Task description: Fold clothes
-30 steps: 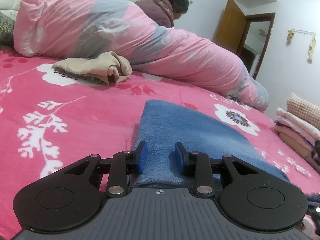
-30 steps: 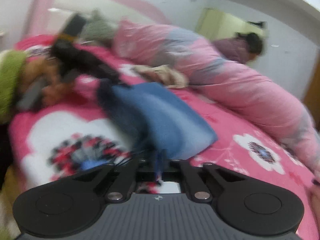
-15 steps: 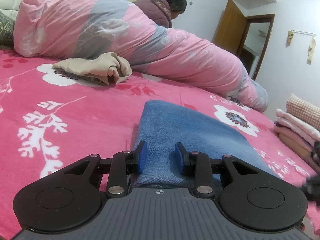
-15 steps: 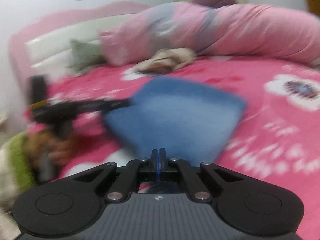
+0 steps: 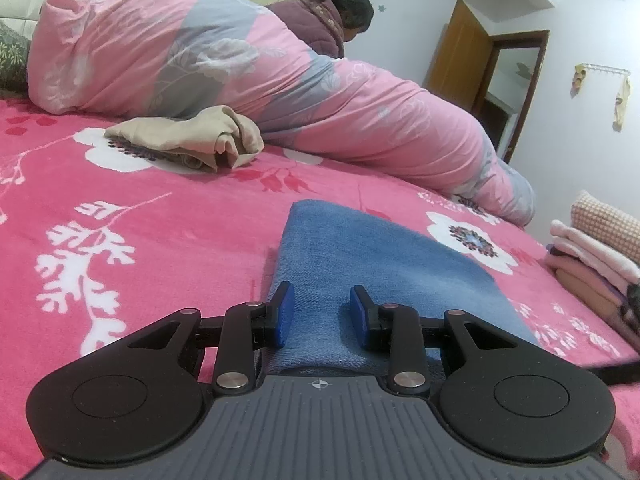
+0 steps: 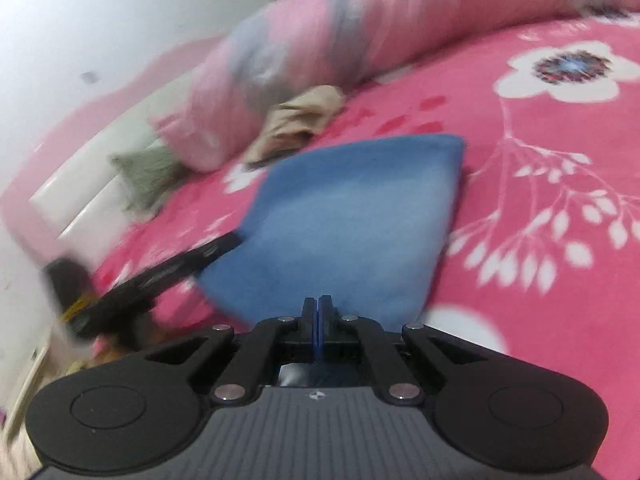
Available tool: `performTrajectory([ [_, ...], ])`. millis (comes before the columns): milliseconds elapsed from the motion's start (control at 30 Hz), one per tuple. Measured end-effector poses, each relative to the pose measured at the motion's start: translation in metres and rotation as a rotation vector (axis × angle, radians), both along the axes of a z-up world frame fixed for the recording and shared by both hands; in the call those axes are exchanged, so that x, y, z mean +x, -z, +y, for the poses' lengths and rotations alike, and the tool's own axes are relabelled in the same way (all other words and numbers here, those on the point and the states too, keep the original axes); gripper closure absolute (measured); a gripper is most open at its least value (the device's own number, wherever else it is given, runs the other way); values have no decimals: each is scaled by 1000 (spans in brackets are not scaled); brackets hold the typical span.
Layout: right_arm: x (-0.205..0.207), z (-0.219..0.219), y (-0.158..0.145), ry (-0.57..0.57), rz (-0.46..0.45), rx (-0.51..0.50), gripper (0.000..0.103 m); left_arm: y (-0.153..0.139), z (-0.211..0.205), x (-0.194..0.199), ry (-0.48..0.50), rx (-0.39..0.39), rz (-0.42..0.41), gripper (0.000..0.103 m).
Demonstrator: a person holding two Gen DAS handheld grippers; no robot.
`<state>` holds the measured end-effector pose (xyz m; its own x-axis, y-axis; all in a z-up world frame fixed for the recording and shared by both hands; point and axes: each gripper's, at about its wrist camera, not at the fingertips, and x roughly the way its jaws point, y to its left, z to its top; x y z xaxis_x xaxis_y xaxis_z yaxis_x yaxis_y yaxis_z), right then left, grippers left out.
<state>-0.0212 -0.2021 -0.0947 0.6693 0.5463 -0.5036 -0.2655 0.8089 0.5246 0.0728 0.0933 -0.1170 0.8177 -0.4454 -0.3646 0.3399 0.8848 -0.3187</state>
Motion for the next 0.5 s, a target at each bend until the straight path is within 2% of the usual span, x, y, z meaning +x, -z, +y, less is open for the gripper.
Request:
performTrajectory([
  [167,-32,-8,0,-28,80,27,102,1,1,1,-1,-4,3,72],
  [267,-35,-31,-25,23,-30,139,102,1,0,1,-2,-1,3,72],
  [367,-26,-43,-39,96,-110,161,101,0,-1,1,-5,5,4,72],
  [433,-19,-34,-29,105,-76,77,101,0,-2,1,-7,11,5,71],
  [500,-17,-17,-9,68,-16,-42,101,-1,-3,1,-10,18,9,71],
])
